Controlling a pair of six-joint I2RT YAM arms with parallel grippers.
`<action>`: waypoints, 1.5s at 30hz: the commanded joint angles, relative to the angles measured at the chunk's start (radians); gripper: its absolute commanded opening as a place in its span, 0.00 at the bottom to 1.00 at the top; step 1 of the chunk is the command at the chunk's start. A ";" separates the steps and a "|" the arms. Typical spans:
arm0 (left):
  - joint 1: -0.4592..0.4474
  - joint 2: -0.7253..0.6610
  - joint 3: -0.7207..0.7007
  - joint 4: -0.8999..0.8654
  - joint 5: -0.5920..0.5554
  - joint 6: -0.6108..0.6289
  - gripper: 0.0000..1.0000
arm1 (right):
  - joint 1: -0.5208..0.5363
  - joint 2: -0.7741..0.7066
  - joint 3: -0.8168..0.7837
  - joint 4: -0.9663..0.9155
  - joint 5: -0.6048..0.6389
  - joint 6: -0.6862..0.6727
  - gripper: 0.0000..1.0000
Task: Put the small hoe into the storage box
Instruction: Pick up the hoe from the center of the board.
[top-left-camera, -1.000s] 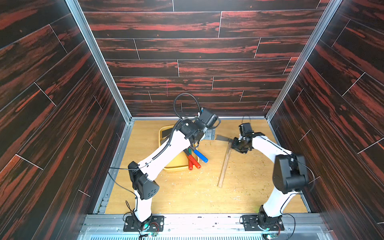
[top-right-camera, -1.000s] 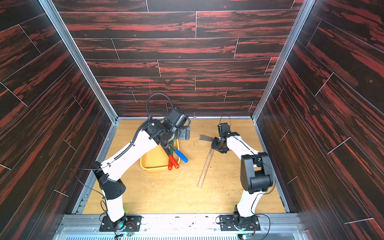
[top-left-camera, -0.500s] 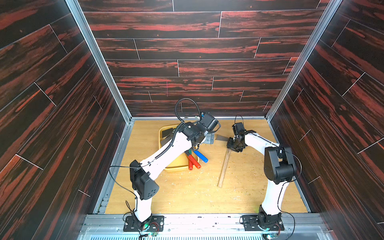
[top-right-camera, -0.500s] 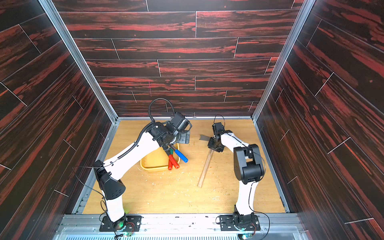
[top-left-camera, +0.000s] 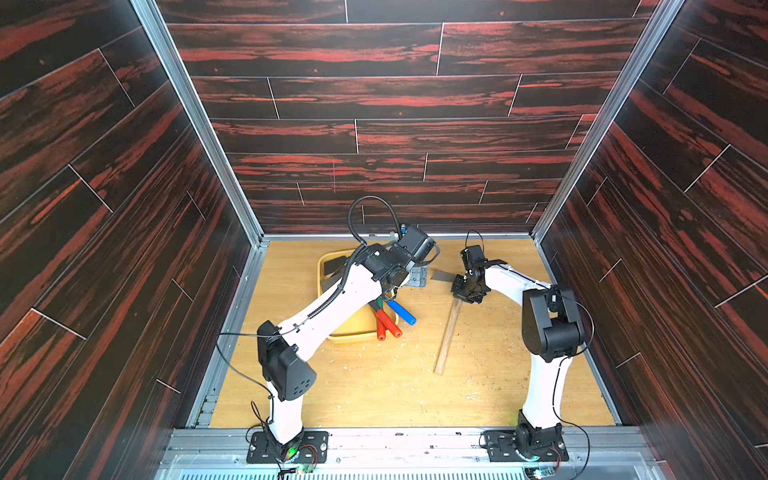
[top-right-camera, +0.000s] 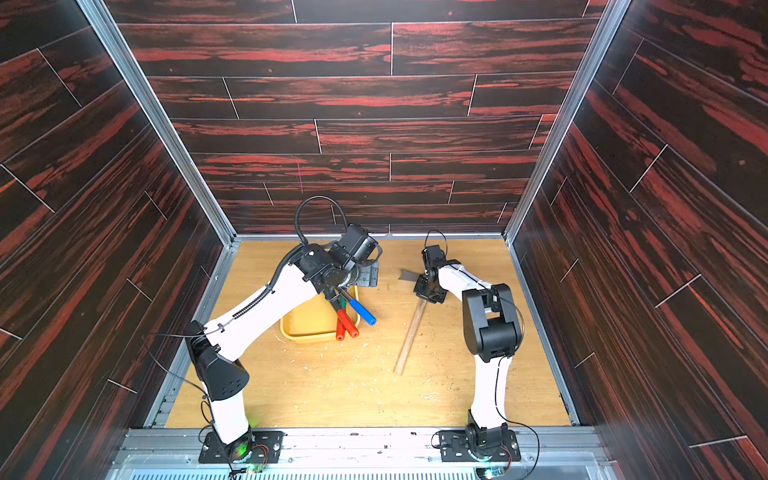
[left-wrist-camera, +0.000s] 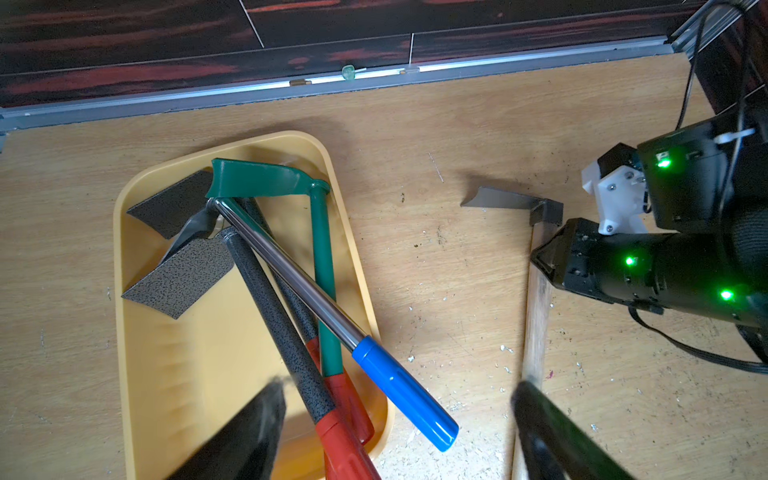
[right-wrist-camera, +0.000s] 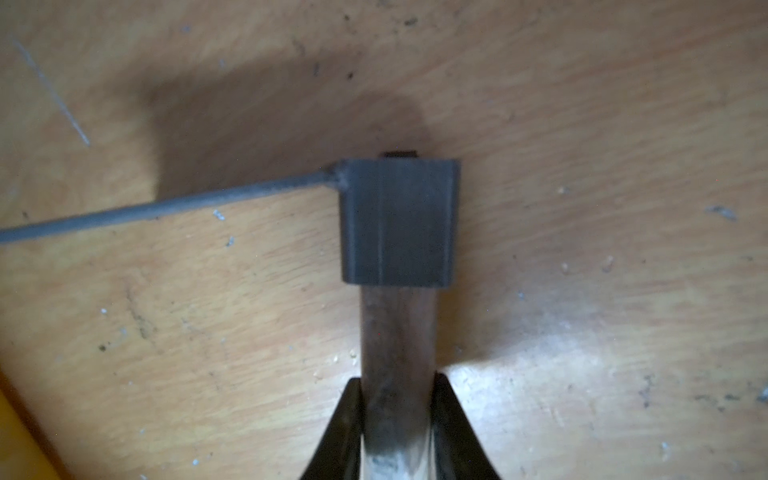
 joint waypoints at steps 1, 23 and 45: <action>0.004 -0.059 -0.016 -0.008 -0.008 -0.003 0.89 | 0.018 -0.006 -0.047 0.005 -0.012 0.065 0.15; 0.004 -0.058 -0.052 0.012 0.051 0.003 0.92 | 0.122 -0.177 -0.236 0.018 0.048 0.345 0.25; -0.122 0.281 0.282 -0.143 0.124 0.089 0.96 | -0.164 -0.716 -0.203 -0.170 0.045 0.099 0.40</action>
